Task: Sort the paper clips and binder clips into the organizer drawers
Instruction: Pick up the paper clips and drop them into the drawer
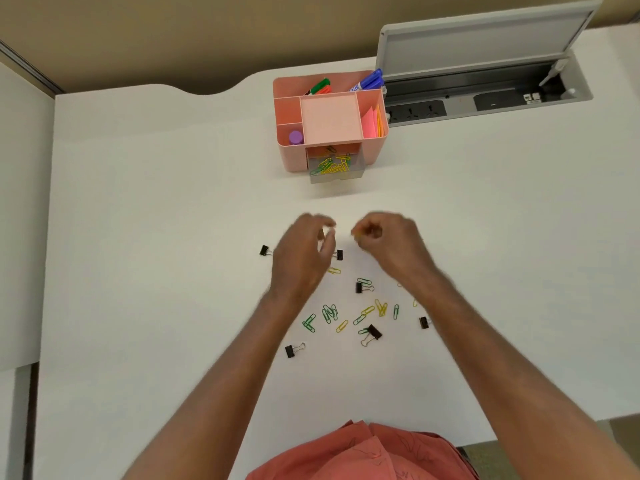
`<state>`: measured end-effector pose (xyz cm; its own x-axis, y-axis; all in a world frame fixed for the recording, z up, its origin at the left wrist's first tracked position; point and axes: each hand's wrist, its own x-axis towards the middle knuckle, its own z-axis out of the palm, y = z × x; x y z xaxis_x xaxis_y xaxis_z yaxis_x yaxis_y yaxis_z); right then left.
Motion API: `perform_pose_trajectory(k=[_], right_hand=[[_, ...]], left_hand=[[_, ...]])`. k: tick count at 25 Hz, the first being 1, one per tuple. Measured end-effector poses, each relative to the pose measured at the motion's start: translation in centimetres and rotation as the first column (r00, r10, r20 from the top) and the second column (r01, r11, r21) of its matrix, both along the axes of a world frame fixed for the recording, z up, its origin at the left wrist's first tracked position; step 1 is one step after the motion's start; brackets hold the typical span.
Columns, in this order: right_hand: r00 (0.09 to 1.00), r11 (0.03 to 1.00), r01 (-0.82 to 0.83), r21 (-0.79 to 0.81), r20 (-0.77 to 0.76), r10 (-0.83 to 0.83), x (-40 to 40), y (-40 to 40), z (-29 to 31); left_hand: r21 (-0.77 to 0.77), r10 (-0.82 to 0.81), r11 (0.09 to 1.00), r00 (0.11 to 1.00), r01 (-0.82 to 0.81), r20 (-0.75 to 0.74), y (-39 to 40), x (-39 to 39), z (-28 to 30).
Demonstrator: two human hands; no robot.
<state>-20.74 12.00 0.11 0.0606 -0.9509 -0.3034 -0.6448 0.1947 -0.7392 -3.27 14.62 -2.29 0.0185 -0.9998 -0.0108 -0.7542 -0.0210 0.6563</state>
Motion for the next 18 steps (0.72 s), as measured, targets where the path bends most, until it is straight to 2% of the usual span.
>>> perform_pose_trajectory(k=[2,4,7,10,12,15,18], right_hand=[[0.998,0.987,0.049,-0.155,0.051,-0.041,0.7,-3.0,2.4],[0.999,0.957,0.037,-0.289,0.017,-0.033,1.6,-6.2,3.8],[0.981,0.93,-0.115,-0.348,-0.187,0.052,2.8,-9.6,3.2],[0.929,0.907,-0.251,-0.339,-0.346,0.128,3.6,-10.6,1.8],[0.949,0.9,-0.217,-0.377,-0.297,0.104,3.5,-10.4,1.4],[0.994,0.891,-0.056,-0.45,-0.111,0.006,2.0,-8.0,1.4],[0.997,0.945,0.003,-0.327,-0.074,-0.028,-0.2,-2.5,0.1]], left_hand=[[0.073,-0.071,0.995,0.997,0.069,0.032,4.0,-0.1,-2.0],[0.117,-0.126,0.987,0.987,0.114,0.102,6.4,-0.3,-3.7],[0.069,-0.151,0.988,0.97,0.141,0.189,7.9,-0.6,-5.1],[0.051,-0.129,0.991,0.974,0.122,0.186,7.6,-0.8,-5.2],[0.091,-0.131,0.989,0.974,0.116,0.183,7.1,-0.7,-5.1],[0.151,-0.149,0.981,0.968,0.119,0.203,6.4,-0.7,-4.9],[0.202,-0.188,0.969,0.958,0.145,0.214,5.9,-0.8,-4.6]])
